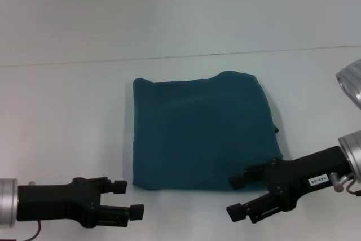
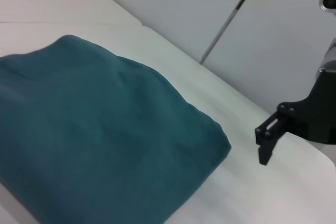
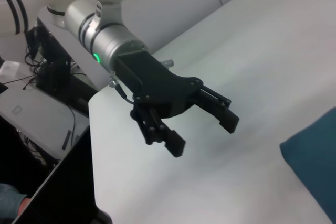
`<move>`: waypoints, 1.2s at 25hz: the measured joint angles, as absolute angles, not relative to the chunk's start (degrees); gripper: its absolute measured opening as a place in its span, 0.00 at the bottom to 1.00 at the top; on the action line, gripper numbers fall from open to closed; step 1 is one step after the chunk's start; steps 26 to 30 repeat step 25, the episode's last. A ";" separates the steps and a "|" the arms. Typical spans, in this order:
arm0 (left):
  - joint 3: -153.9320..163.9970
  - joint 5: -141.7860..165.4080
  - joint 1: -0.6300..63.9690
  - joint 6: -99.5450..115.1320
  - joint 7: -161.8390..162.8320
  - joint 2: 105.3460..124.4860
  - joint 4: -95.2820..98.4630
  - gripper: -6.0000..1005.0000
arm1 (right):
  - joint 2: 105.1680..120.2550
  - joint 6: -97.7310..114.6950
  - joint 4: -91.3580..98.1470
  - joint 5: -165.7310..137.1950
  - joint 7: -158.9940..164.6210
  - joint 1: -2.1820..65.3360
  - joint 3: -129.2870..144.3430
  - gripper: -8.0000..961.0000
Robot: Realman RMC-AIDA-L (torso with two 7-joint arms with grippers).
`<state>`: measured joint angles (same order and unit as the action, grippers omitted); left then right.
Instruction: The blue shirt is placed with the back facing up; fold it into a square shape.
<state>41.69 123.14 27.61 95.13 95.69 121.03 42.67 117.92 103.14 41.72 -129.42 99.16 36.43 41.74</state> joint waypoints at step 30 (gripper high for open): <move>44.30 123.15 28.94 95.36 99.44 120.89 42.64 0.92 | 119.78 96.40 39.25 -126.72 83.36 36.12 42.98 0.98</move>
